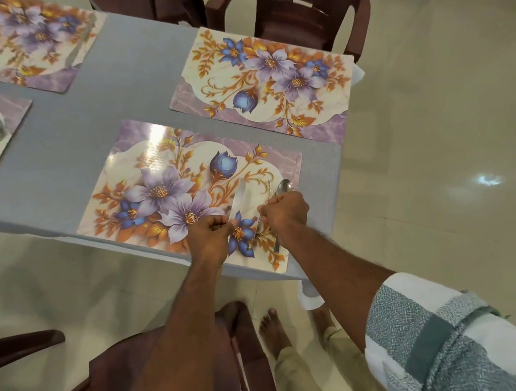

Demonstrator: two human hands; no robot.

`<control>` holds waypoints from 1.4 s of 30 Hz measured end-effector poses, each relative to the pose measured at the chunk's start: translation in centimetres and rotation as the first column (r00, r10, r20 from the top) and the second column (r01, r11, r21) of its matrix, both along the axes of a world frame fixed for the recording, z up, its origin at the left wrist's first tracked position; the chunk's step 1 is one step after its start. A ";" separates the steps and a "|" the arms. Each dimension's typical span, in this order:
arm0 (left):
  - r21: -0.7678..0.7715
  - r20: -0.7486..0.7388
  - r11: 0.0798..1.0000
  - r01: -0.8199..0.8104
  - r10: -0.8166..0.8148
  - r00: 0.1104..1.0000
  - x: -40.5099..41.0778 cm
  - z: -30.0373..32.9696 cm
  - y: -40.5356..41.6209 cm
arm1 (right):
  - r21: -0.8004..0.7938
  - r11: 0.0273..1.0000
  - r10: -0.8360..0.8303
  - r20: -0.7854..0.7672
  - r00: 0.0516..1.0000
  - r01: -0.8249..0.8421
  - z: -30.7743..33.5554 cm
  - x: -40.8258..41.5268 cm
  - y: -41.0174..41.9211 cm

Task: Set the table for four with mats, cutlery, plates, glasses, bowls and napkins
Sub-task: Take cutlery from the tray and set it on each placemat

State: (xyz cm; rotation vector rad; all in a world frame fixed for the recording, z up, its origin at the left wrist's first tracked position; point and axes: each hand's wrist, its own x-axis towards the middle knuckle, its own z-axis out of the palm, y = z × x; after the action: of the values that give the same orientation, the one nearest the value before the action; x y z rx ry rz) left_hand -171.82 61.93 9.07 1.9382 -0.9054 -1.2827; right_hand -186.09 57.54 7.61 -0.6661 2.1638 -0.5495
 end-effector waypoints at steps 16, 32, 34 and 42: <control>0.004 0.025 1.000 -0.015 0.015 1.000 0.4 0.4 0.1 | -0.010 0.965 0.256 -0.199 0.946 -0.263 2.4 0.0 1.0; 0.077 -0.202 0.996 -0.045 0.059 0.978 2.8 2.7 -0.4 | -0.329 0.847 0.426 -0.049 0.903 -0.417 4.8 2.9 -1.5; 0.053 -0.195 0.997 -0.059 0.068 0.978 4.3 3.1 -0.8 | -0.336 0.845 0.443 0.006 0.896 -0.416 5.7 4.2 -2.5; 0.002 -0.224 0.992 -0.125 0.122 0.967 9.3 4.9 -0.8 | -0.327 0.813 0.563 0.233 0.793 -0.482 8.2 9.1 -4.9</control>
State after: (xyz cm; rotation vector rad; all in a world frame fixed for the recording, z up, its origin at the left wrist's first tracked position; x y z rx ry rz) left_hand -162.47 61.12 13.96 1.7674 -0.6673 -1.3847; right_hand -176.97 52.59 15.84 -1.1883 1.5156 -0.5795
